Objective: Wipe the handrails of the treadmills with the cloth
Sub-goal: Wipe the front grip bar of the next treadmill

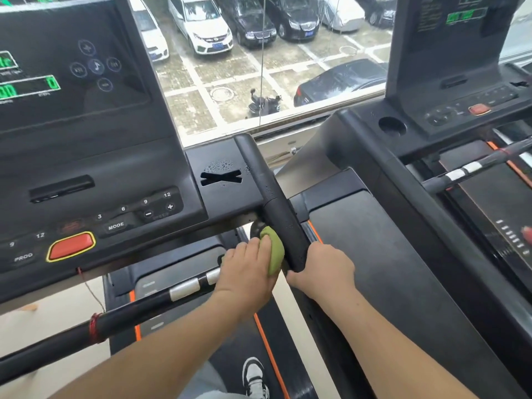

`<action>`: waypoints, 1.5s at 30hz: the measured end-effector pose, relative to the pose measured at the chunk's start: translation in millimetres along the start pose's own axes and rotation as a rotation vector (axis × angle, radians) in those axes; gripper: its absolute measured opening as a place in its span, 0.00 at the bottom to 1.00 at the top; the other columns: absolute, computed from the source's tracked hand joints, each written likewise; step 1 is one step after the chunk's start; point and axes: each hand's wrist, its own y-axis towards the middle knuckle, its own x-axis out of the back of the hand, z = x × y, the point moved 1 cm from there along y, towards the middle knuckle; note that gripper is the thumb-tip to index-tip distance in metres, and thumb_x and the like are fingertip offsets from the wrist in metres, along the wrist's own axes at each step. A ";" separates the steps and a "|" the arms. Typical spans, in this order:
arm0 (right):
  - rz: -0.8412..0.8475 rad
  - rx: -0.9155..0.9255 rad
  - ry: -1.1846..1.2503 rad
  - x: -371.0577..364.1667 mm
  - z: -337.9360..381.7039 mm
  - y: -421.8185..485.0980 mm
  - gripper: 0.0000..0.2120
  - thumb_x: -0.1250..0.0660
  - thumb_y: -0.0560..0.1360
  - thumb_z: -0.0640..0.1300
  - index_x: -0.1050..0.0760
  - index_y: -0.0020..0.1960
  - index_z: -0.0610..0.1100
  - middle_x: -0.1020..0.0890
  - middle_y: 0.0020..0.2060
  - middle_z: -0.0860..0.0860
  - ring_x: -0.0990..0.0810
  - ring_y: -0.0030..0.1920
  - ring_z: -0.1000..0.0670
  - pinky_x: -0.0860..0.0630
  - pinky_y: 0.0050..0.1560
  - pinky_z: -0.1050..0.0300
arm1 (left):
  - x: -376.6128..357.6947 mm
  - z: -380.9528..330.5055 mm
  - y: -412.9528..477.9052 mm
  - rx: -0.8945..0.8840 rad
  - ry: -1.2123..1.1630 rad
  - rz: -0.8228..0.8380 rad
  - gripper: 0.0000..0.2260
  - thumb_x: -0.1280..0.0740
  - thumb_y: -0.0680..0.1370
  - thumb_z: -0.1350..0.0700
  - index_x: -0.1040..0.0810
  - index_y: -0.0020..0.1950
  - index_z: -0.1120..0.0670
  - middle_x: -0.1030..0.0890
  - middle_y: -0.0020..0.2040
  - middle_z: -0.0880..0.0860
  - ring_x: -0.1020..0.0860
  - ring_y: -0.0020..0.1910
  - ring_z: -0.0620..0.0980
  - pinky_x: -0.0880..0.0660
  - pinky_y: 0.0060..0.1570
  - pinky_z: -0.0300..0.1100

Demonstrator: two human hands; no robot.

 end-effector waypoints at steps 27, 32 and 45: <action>-0.009 -0.070 0.002 -4.5 -1.6 -8.2 0.22 0.29 0.69 0.64 0.27 0.52 0.48 0.19 0.45 0.51 0.18 0.47 0.46 0.21 0.45 0.54 | 44.8 24.2 -44.0 0.166 -0.244 -0.046 0.09 0.37 0.73 0.50 0.38 0.45 0.45 0.21 0.41 0.48 0.22 0.40 0.56 0.29 0.37 0.48; -0.073 -0.007 0.166 -13.1 -10.0 -13.7 0.27 0.29 0.70 0.65 0.32 0.57 0.48 0.25 0.52 0.53 0.22 0.55 0.46 0.21 0.49 0.49 | 51.1 109.7 -112.4 0.509 -0.170 -0.005 0.09 0.40 0.78 0.41 0.30 0.52 0.45 0.21 0.42 0.46 0.23 0.39 0.51 0.31 0.38 0.45; -0.201 0.122 -0.040 -10.2 10.7 -10.3 0.23 0.30 0.76 0.59 0.33 0.60 0.45 0.25 0.54 0.49 0.24 0.55 0.45 0.29 0.43 0.53 | 13.3 98.3 -133.0 0.254 -0.115 -0.059 0.34 0.31 0.76 0.48 0.38 0.81 0.48 0.37 0.81 0.48 0.40 0.80 0.51 0.49 0.80 0.52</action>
